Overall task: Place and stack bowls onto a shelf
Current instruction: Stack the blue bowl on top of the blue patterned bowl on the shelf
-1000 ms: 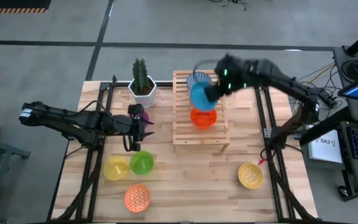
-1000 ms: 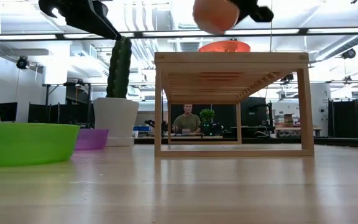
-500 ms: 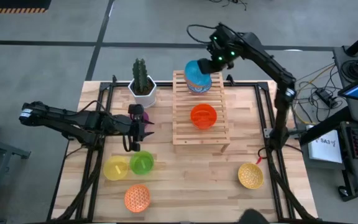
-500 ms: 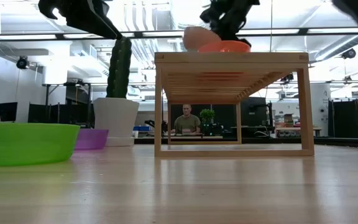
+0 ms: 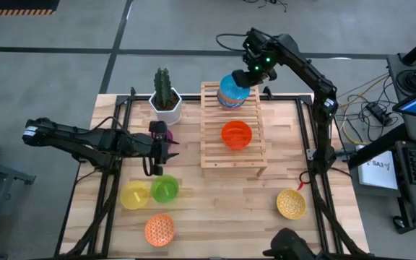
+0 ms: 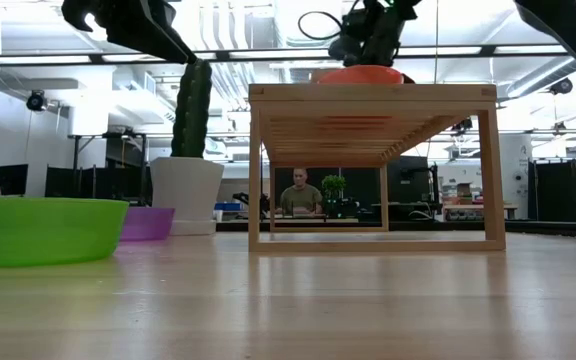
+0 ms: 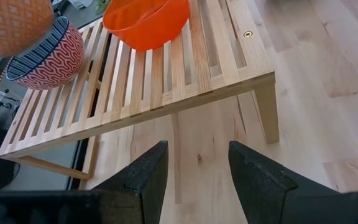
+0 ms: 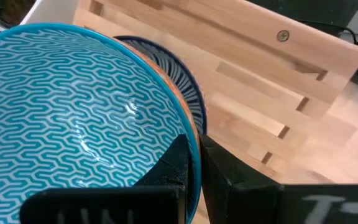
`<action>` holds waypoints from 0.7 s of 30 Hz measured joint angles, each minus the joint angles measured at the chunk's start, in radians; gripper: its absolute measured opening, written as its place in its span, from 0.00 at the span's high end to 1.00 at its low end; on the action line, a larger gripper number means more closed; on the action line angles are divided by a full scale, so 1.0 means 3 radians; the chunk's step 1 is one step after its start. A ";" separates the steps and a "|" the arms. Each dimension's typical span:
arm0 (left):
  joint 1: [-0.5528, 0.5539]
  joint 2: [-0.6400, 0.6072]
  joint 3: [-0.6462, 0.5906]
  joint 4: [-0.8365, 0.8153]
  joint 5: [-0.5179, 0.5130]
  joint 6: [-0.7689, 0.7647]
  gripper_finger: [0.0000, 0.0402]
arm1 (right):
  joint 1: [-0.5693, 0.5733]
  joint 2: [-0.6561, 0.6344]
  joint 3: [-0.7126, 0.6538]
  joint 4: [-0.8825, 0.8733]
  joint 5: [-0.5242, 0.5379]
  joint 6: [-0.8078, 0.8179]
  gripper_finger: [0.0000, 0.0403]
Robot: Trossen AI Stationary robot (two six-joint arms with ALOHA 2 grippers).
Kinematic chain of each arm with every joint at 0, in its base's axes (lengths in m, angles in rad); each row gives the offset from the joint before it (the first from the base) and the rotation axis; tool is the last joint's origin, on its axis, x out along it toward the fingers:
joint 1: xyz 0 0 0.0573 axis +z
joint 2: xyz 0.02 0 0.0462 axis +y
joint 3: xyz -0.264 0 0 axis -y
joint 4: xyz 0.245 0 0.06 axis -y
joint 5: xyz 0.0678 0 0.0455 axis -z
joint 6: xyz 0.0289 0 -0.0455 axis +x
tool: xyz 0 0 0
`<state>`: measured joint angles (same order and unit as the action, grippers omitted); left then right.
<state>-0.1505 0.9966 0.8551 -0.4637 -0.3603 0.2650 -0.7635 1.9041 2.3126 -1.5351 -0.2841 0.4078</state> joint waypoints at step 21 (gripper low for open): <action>0.0000 0.0000 0.0000 0.0028 0.0000 0.0023 0.62 | 0.0152 0.0008 0.0005 -0.0003 0.0392 0.0079 0.97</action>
<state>-0.1505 0.9966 0.8551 -0.4553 -0.3603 0.2719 -0.7180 1.9064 2.3140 -1.5360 -0.1666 0.4315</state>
